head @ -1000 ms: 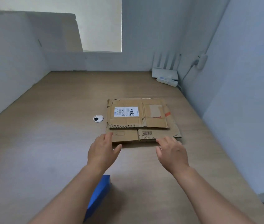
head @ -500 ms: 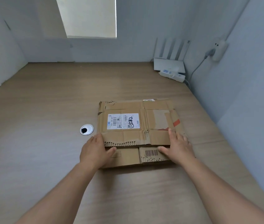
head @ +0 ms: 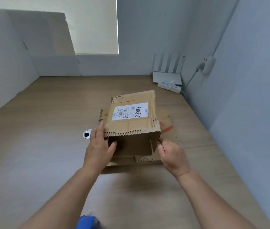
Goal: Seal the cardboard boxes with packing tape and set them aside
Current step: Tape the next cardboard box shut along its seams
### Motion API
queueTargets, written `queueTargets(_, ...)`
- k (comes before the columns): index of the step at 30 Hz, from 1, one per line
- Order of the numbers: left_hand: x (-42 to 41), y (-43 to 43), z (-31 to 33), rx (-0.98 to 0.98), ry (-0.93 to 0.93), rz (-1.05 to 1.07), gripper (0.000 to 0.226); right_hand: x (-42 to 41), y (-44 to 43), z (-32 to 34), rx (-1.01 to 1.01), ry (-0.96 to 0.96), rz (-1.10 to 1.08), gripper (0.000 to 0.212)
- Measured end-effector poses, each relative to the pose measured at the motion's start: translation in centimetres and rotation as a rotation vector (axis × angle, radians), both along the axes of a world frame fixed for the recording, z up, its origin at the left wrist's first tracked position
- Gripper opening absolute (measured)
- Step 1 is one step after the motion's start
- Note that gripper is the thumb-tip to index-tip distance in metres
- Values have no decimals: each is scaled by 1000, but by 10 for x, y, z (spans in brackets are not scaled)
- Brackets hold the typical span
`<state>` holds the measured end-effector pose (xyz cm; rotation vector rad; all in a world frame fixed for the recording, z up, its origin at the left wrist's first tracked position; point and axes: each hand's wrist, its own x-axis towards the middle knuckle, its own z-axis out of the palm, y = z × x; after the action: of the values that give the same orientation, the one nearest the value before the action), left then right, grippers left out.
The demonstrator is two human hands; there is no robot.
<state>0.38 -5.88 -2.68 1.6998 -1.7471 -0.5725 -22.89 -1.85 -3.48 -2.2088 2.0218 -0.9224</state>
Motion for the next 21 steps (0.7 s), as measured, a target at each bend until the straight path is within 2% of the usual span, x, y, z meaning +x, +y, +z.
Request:
queueTargets(1,-5,8,4,-22,16,16,74,1,7,7,-115,34,-11,31)
queueTargets(3,-12,25,10,16,2,60,72,3,21,24,-157,62,-56,34)
queueTargets(5,-15,40,8,101,-125,73,66,2,33,37,-44,43,-73,34)
queueTargets(7,-16,50,7,147,-210,109,49,-2,43,39,152,24,-72,28)
queueTargets(10,-24,52,20,101,-184,180,30,-12,58,34,384,71,-86,52)
queueTargets(14,-44,66,32,-33,-213,121,25,-34,71,22,451,7,-168,88)
queueTargets(16,-50,84,36,-62,-184,105,26,-44,77,18,420,-25,-209,96)
queueTargets(19,-52,110,49,-118,-177,92,26,-58,83,19,365,-79,-255,93)
queueTargets(21,-51,124,62,-118,-170,82,24,-66,87,26,305,-109,-222,67)
